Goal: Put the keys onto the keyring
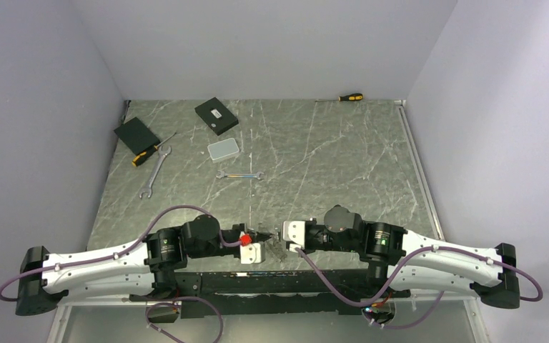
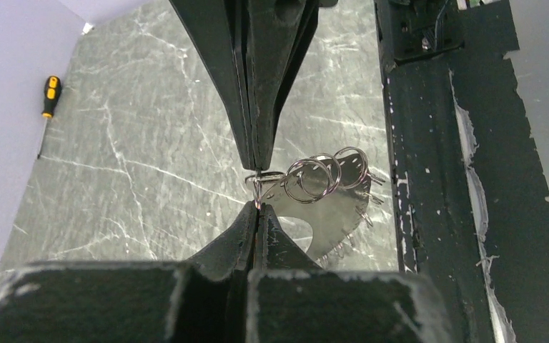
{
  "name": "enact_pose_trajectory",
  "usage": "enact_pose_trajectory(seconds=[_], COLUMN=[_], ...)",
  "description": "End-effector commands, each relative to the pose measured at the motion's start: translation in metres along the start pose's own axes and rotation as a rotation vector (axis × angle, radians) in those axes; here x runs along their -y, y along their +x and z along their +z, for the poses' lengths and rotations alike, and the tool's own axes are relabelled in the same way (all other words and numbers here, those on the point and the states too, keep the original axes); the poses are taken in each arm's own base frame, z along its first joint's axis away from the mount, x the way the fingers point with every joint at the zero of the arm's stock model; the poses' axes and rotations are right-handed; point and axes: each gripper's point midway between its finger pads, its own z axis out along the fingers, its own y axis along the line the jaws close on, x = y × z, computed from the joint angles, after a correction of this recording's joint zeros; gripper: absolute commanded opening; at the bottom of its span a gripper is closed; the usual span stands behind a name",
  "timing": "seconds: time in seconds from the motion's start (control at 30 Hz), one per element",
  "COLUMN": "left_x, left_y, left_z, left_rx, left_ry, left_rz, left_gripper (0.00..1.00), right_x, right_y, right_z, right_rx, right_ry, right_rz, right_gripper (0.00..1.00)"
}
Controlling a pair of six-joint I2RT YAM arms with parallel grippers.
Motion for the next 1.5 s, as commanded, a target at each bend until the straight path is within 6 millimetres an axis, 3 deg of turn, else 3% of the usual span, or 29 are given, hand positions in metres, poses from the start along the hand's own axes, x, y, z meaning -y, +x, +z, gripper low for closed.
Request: enact_pose_trajectory(seconds=[0.0, 0.43, 0.8, 1.13, 1.47], left_x=[0.002, 0.01, 0.033, 0.022, 0.02], left_y=[-0.013, -0.013, -0.022, -0.035, -0.04], left_z=[0.0, -0.001, -0.003, -0.006, -0.008], left_rx=[0.021, 0.023, 0.021, 0.086, 0.143], left_ry=[0.035, 0.072, 0.237, 0.199, 0.171], left_rz=[-0.003, -0.02, -0.048, -0.046, -0.079], left_gripper=[0.0, 0.0, 0.0, 0.0, 0.0], right_x=[0.018, 0.018, 0.016, 0.003, 0.006], right_y=[-0.047, -0.048, -0.05, -0.052, -0.065], right_z=[-0.007, -0.006, -0.008, -0.009, -0.008], right_rx=[0.127, 0.117, 0.103, 0.122, 0.213], right_ry=[0.046, 0.032, -0.003, -0.054, 0.011], right_rz=[-0.041, -0.079, -0.152, -0.159, -0.128], right_gripper=[0.0, 0.0, 0.0, 0.0, 0.0])
